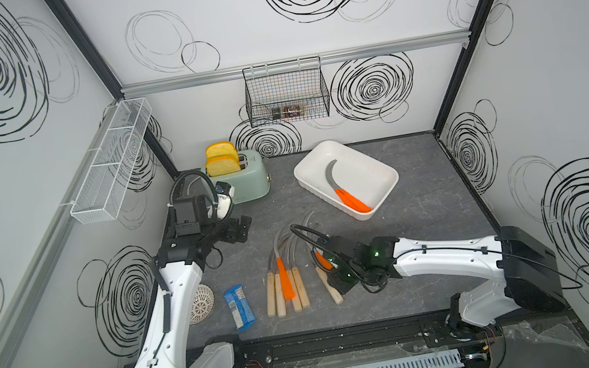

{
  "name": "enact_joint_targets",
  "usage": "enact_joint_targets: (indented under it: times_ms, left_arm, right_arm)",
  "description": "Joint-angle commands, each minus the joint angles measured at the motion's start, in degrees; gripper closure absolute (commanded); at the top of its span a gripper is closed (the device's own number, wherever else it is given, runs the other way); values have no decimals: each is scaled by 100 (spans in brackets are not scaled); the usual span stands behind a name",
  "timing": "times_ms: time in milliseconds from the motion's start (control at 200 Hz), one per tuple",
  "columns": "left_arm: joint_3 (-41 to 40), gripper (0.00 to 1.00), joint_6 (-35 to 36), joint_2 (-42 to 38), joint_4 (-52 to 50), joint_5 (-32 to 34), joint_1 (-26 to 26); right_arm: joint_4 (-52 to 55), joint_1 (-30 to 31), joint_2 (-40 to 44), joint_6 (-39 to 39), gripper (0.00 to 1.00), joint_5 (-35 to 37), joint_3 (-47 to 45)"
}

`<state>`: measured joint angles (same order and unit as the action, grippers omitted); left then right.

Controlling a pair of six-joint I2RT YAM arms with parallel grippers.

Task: Put small sickles into storage boxes
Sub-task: Pick up the sickle at the center of the board.

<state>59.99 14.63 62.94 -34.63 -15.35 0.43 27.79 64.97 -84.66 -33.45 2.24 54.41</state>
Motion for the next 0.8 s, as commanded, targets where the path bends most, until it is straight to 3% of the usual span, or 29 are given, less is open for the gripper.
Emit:
enact_joint_targets:
  times_ms: [0,796]
  left_arm:
    - [11,4,-24,52,252,-10,-34]
    - [-101,4,4,117,374,-47,-79]
  right_arm:
    - [227,-95,-208,-162,60,331,226]
    - [472,-590,-1184,199,54,114,623]
